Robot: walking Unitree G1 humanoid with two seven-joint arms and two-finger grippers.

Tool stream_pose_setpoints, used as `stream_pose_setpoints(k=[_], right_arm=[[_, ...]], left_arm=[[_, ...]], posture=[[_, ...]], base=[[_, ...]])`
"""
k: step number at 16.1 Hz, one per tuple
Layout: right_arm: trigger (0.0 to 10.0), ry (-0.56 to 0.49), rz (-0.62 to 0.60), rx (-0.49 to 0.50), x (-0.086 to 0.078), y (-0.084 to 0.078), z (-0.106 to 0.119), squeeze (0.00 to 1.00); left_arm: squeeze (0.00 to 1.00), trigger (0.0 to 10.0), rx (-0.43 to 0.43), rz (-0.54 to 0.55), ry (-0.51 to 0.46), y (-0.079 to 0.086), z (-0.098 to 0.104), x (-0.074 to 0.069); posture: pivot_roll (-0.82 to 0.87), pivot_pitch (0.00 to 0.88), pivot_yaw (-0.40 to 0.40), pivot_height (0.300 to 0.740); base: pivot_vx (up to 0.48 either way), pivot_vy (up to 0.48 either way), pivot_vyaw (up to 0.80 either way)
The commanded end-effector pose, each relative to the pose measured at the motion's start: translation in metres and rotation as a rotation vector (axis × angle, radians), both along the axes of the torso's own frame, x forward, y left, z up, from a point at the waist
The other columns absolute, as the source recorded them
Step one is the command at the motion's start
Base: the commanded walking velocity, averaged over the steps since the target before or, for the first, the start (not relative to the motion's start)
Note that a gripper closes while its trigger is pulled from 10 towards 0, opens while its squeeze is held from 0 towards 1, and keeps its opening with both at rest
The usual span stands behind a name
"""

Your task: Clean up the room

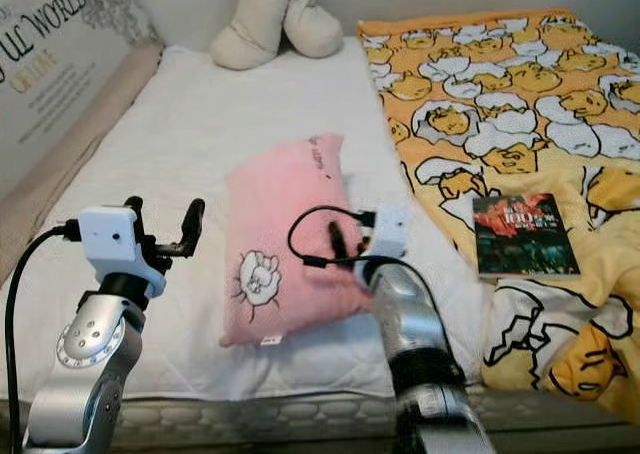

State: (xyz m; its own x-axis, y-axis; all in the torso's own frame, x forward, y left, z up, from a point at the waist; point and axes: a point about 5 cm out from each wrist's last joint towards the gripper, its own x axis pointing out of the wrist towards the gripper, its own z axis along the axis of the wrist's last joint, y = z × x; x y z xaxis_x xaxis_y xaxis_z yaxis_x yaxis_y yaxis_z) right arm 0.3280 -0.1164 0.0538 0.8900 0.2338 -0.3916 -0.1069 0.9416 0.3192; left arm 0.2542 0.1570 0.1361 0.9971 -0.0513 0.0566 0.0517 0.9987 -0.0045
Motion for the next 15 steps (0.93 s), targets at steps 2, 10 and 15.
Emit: stream_pose_setpoints(k=[2,10,15], right_arm=[[0.0,0.092,0.114,0.096,-0.001,0.022,-0.011,0.0],[0.0,0.13,0.184,0.116,-0.007,0.03,-0.024,0.0],[0.0,0.092,0.214,0.137,-0.009,0.032,-0.024,0.0]], left_arm=[[0.0,10.0,0.014,-0.005,-0.005,0.001,0.005,0.0],[0.0,10.0,0.021,-0.011,0.007,0.001,0.005,0.002],[0.0,10.0,0.005,-0.014,0.03,0.005,0.003,0.005]], posture=[[-0.07,0.0,0.156,0.74],[-0.07,0.0,0.157,0.74],[-0.07,0.0,0.155,0.74]], base=[[0.0,0.0,0.0],[0.0,0.0,0.0],[0.0,0.0,0.0]])
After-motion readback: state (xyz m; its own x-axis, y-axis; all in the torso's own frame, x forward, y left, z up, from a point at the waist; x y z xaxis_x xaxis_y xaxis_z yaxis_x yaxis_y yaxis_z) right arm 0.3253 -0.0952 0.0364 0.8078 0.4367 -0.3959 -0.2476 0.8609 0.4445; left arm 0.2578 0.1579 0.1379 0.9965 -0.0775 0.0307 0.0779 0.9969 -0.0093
